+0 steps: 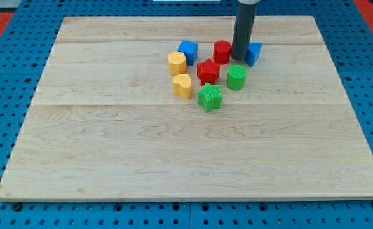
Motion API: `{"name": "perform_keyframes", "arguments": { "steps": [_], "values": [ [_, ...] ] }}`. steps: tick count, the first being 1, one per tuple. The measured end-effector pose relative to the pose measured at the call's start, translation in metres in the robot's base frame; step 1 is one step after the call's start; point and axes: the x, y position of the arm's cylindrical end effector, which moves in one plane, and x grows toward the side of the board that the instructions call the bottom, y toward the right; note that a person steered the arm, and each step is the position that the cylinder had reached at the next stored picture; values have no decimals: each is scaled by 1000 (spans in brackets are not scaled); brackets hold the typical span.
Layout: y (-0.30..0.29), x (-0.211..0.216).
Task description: Push the blue cube into the red star
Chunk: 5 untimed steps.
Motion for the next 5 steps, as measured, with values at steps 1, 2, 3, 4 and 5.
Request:
{"name": "perform_keyframes", "arguments": {
  "steps": [1, 2, 3, 4, 5],
  "values": [
    [0, -23],
    [-21, -34],
    [-62, -34],
    [-107, -34],
    [-134, -27]
  ]
}}
